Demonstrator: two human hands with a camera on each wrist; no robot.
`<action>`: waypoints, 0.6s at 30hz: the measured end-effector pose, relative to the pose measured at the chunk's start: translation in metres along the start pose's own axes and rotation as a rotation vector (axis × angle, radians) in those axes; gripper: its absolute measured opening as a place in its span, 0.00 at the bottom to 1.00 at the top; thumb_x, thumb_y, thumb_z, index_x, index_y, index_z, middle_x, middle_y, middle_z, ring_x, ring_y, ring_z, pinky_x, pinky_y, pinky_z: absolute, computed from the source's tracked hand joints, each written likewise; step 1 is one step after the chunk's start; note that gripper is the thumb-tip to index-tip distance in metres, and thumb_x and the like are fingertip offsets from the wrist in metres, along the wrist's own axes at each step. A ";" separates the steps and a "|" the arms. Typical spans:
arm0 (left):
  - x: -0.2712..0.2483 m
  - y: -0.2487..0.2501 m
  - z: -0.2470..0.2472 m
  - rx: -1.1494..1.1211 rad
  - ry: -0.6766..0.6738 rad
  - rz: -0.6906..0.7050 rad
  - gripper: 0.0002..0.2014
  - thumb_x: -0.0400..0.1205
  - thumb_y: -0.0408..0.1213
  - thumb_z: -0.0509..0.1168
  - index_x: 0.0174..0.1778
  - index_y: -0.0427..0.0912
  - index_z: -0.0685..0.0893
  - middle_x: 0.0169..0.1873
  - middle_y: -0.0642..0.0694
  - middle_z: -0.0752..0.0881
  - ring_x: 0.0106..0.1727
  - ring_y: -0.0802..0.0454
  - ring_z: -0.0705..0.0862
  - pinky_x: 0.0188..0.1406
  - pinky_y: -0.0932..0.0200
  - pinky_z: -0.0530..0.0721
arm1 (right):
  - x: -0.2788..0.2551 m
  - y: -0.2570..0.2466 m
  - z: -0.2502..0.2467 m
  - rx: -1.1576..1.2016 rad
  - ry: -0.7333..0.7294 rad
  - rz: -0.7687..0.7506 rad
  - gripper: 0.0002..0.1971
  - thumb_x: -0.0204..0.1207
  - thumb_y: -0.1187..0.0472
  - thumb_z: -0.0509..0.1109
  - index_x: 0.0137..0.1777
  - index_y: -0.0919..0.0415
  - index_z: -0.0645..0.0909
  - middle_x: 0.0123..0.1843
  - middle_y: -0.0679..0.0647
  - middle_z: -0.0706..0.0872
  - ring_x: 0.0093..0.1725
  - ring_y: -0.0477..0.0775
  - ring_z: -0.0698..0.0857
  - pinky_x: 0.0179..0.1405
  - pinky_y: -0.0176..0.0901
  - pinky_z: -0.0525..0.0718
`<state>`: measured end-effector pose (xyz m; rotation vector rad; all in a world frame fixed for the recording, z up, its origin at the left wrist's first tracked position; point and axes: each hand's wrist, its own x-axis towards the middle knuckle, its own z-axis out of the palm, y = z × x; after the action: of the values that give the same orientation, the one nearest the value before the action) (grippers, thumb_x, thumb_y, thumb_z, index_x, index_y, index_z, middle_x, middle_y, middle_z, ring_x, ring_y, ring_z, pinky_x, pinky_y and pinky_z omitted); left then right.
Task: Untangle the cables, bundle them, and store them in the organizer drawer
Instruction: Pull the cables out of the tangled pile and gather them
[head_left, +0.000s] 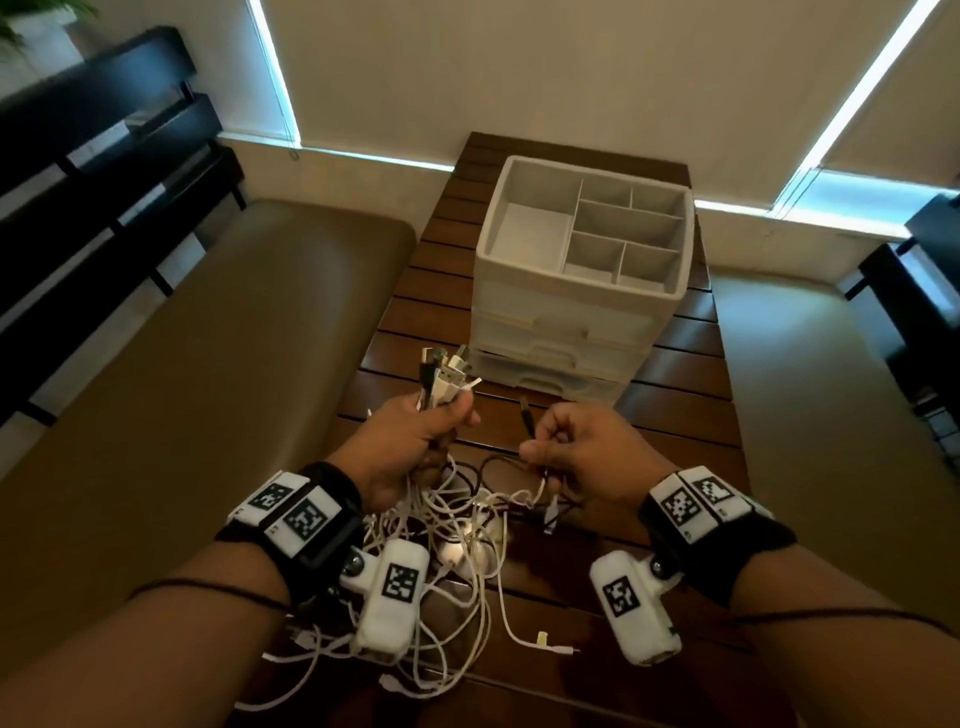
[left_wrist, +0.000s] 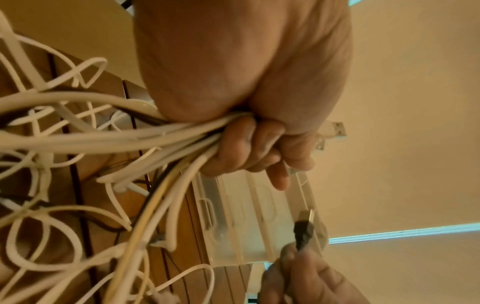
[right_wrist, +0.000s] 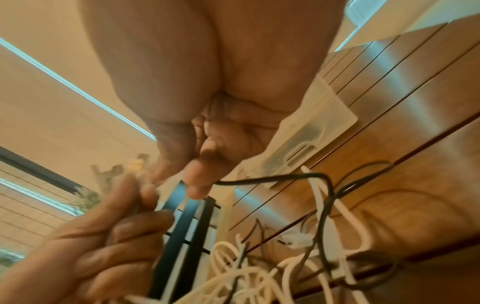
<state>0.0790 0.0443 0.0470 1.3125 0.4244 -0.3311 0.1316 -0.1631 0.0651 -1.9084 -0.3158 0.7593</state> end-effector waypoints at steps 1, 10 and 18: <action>-0.002 0.001 0.002 -0.021 -0.017 -0.006 0.13 0.81 0.48 0.68 0.44 0.39 0.83 0.22 0.51 0.67 0.20 0.58 0.60 0.15 0.66 0.58 | -0.001 -0.004 0.005 0.025 0.011 -0.018 0.07 0.75 0.64 0.74 0.41 0.63 0.78 0.24 0.52 0.86 0.20 0.44 0.80 0.19 0.32 0.75; -0.021 0.001 0.011 -0.135 -0.118 0.008 0.09 0.74 0.39 0.74 0.45 0.45 0.82 0.25 0.52 0.76 0.21 0.60 0.65 0.16 0.67 0.63 | -0.007 -0.016 0.036 0.162 0.122 -0.124 0.07 0.72 0.70 0.76 0.41 0.62 0.80 0.28 0.56 0.86 0.24 0.47 0.83 0.21 0.34 0.77; -0.023 0.007 0.022 -0.166 0.032 0.083 0.11 0.82 0.44 0.66 0.40 0.39 0.81 0.28 0.46 0.80 0.21 0.57 0.71 0.13 0.67 0.65 | -0.009 -0.014 0.043 0.026 0.055 -0.149 0.14 0.69 0.66 0.79 0.45 0.57 0.75 0.31 0.53 0.86 0.27 0.47 0.83 0.27 0.40 0.80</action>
<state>0.0648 0.0242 0.0680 1.1710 0.4143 -0.2018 0.0992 -0.1303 0.0680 -1.8548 -0.4067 0.6083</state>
